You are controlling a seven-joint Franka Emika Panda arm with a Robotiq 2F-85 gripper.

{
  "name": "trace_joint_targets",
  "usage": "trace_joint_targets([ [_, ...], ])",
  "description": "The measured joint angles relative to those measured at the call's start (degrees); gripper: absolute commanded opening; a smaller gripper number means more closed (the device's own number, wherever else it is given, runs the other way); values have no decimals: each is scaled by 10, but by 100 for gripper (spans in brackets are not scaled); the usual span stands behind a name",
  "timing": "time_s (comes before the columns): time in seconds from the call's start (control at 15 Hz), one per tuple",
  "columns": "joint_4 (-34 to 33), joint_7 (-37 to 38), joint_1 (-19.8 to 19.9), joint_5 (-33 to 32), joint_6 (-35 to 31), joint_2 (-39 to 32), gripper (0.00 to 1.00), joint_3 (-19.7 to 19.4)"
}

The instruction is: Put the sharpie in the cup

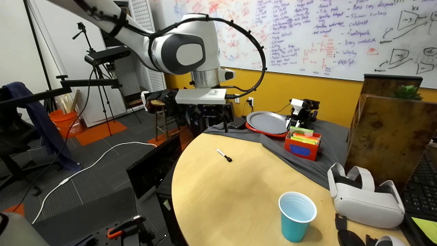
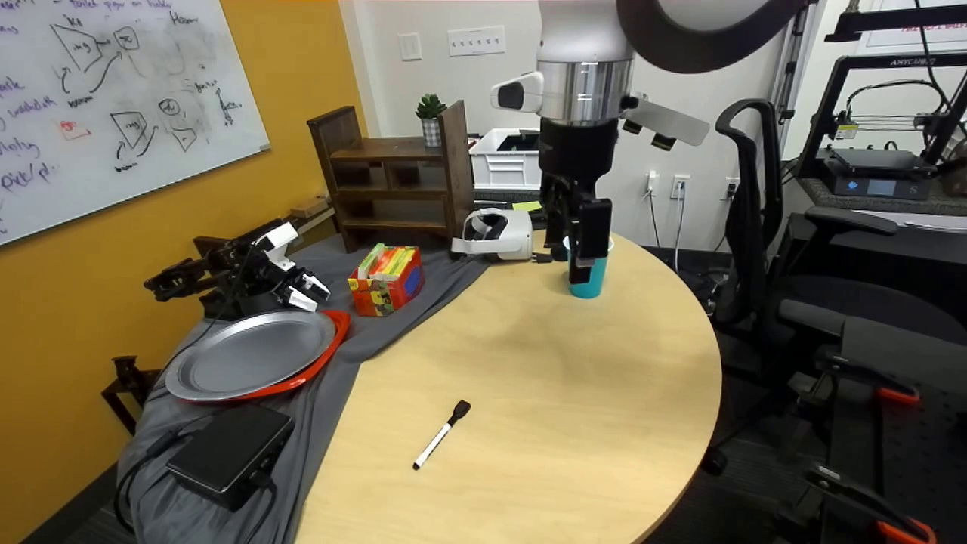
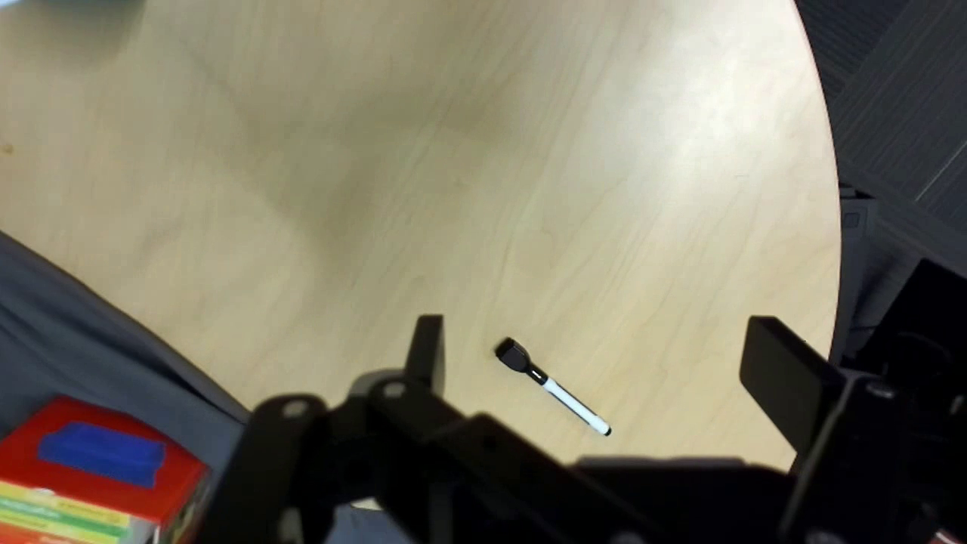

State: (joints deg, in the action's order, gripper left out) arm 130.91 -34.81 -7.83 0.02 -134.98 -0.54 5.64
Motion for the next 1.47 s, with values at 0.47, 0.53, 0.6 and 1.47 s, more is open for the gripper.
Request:
trace_joint_targets([
  [0.47,-44,-159,-2,-2,0,-68,100,31],
  [0.53,-46,-180,-2,-2,0,-75,100,37],
  [0.6,-48,-200,-2,-2,0,-81,100,43],
  [1.47,-70,-277,-4,-3,-1,-127,100,75],
])
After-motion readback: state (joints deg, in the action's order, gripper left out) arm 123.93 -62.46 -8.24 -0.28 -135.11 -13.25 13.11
